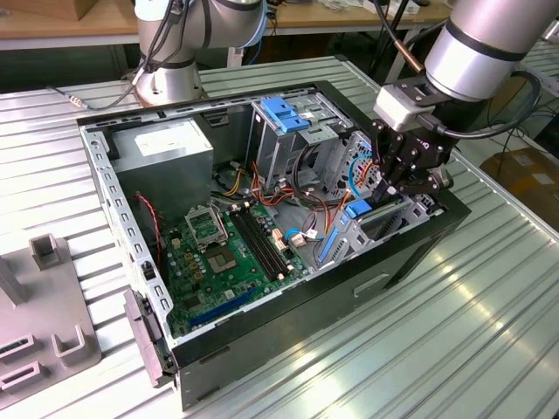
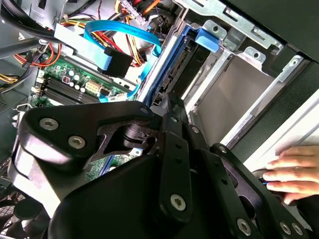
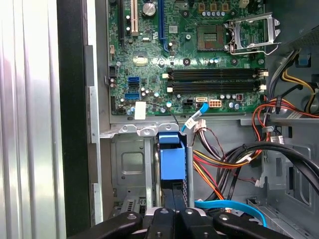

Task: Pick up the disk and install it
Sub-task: 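Insert the first disk wire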

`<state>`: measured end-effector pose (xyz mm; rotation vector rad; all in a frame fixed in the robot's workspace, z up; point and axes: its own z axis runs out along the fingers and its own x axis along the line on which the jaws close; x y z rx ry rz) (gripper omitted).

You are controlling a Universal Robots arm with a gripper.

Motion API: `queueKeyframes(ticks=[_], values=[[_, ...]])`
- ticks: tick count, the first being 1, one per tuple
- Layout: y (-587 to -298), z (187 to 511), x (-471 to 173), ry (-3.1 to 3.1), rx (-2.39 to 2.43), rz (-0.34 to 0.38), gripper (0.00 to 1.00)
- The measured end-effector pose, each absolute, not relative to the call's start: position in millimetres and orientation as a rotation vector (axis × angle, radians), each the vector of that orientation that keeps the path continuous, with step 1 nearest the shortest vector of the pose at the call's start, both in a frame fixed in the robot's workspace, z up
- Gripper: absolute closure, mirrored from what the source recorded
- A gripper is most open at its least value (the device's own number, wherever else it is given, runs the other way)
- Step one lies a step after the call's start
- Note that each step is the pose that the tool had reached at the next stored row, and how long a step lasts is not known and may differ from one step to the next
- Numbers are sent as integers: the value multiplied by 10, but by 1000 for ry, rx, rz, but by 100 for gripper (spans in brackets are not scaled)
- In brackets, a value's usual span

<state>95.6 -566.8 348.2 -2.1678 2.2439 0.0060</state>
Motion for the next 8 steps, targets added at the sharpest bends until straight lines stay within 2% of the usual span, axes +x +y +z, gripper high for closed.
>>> queueKeyframes(ticks=[8], values=[[-5668,3484,956,2244,-2168,6,90]])
